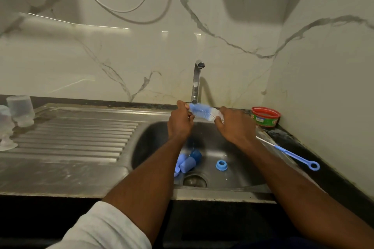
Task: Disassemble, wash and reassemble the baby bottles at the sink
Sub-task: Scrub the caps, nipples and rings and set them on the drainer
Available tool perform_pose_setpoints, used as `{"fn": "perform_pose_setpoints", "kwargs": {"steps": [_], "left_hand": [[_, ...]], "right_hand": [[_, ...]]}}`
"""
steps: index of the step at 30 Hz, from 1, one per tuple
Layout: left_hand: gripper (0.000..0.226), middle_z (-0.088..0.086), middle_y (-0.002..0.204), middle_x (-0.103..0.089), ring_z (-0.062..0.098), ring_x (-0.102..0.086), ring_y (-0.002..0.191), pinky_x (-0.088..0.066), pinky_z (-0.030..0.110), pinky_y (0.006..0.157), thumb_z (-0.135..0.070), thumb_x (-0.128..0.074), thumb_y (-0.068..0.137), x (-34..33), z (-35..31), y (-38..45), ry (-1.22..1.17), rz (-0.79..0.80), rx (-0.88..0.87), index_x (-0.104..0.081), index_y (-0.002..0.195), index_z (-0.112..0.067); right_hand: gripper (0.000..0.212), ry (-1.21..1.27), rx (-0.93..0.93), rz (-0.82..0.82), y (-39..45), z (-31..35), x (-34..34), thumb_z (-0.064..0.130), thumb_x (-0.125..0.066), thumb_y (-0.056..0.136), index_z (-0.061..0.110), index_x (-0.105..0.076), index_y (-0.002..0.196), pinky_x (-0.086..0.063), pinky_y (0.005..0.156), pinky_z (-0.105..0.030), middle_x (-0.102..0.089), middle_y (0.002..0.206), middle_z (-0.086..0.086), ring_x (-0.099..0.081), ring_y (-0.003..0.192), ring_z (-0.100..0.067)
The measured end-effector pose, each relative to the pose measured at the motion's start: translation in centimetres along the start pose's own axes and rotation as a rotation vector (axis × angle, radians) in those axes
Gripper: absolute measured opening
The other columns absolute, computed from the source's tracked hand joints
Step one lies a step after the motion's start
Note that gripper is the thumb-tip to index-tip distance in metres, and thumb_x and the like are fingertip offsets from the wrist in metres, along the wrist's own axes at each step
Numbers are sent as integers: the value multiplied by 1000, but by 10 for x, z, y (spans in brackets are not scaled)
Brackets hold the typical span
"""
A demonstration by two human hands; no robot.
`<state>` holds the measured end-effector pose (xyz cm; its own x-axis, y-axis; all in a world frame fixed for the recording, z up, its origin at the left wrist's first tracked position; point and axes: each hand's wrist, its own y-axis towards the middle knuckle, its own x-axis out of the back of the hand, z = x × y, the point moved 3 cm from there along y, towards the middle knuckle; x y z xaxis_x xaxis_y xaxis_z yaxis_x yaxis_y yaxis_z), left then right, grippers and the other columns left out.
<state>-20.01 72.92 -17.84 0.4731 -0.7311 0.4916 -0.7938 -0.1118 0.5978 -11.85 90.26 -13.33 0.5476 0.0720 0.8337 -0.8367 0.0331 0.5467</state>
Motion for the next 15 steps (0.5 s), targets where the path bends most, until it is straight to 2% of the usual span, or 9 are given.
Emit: {"fn": "perform_pose_setpoints", "kwargs": {"steps": [5,8,12,13,15], "left_hand": [[32,-4,94,-66,11,-67,80,-58,31,69,-21,-70,94,-7,-9,1,-82,49,-124,-41,106,-25],[29,-4,87,-62,13,-69,75,-60,31,68,-9,-64,97,-7,-8,2,-175,59,-74,-40,104,-24],[29,1,95,-59,21,-68,85,-56,23,66,0,-62,95,-9,-2,3,-236,65,26,-42,106,-18],[29,3,99,-60,19,-67,87,-57,24,69,-3,-64,95,-11,-2,3,-224,76,25,-43,109,-16],[27,7,105,-63,21,-67,93,-60,38,79,-9,-65,96,-15,-4,4,-223,92,-18,-45,114,-12]], "right_hand": [[35,7,-128,33,3,-7,-6,42,-48,102,24,-57,131,-52,78,-39,-69,117,-7,-66,101,-27],[31,-45,-176,23,5,-21,-5,39,-49,100,22,-62,123,-52,76,-39,-70,113,-8,-68,98,-29],[36,-4,-97,-11,3,-14,-3,46,-48,99,23,-61,124,-51,76,-39,-70,113,-8,-67,98,-30],[36,7,-79,-12,3,-11,-3,47,-48,99,23,-60,124,-52,78,-39,-70,114,-8,-67,99,-30],[35,9,-71,6,2,-6,-5,46,-48,99,23,-59,124,-51,79,-40,-69,114,-8,-66,99,-30]]}}
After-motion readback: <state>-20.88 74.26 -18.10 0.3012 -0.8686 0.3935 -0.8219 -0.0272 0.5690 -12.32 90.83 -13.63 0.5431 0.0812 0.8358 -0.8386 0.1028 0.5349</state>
